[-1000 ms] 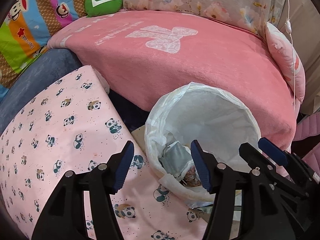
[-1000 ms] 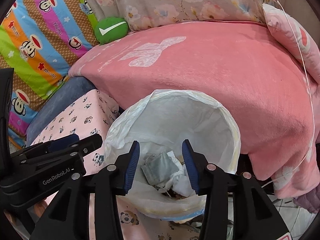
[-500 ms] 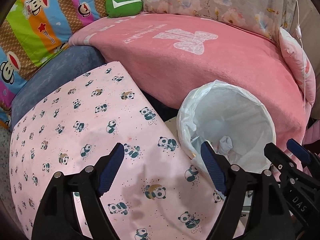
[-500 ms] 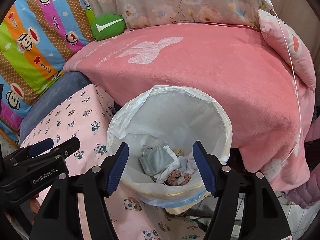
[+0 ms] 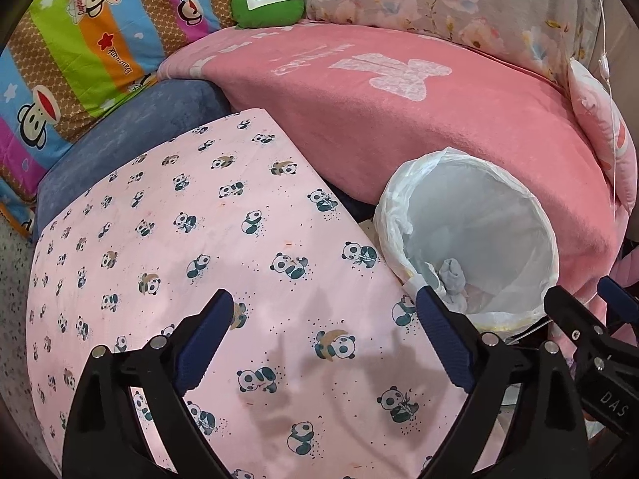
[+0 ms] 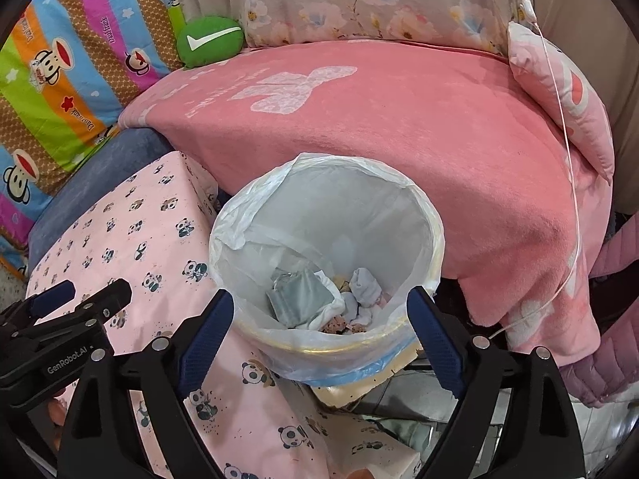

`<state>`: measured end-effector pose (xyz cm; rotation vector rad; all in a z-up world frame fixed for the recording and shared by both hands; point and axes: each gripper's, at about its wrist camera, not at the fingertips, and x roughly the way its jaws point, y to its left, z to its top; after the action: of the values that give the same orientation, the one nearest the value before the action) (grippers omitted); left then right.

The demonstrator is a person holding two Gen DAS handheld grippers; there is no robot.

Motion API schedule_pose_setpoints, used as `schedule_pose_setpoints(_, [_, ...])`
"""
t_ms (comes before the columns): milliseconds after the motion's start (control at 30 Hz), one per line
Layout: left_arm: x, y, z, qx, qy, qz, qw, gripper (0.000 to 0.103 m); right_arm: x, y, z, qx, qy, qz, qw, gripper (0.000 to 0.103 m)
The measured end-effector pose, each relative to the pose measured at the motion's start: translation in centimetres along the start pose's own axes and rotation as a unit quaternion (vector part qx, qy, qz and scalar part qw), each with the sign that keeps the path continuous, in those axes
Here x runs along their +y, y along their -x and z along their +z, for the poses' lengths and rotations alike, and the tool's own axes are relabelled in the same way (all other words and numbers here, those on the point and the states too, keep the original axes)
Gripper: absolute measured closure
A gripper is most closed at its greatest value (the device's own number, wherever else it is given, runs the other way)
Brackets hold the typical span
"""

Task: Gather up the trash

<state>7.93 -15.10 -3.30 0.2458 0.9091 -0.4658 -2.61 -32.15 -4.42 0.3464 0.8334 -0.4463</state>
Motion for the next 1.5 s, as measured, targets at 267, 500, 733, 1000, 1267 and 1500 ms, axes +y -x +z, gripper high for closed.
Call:
schedule_pose_setpoints(267, [0.7, 0.0, -0.8, 0.001, 0.01, 0.012, 0.9999, 0.014, 0.7, 0.7, -0.5, -0.004, 0.021, -0.012, 1.0, 0.005])
schedule_pose_setpoints(500, [1.3, -0.4, -1.0, 0.001, 0.023, 0.023, 0.9995, 0.014, 1.2, 0.8, -0.4, -0.003, 0.035, -0.016, 0.999, 0.005])
schedule_pose_setpoints(733, [1.4, -0.1, -1.0, -0.003, 0.029, 0.029, 0.9991, 0.014, 1.5, 0.5, -0.7, -0.008, 0.044, -0.019, 0.999, 0.005])
schedule_pose_setpoints(1000, [0.8, 0.5, -0.8, -0.009, 0.027, 0.026, 0.9993, 0.014, 1.6, 0.8, -0.5, -0.015, 0.052, -0.025, 0.998, 0.005])
schedule_pose_setpoints(1267, [-0.1, 1.3, -0.7, -0.016, 0.016, 0.024, 0.9994, 0.014, 1.5, 1.5, -0.4, -0.017, 0.058, -0.028, 0.998, 0.005])
schedule_pose_setpoints(1500, [-0.5, 1.5, -0.8, -0.016, 0.013, 0.025, 0.9995, 0.014, 1.5, 1.9, -0.3, -0.017, 0.06, -0.03, 0.998, 0.004])
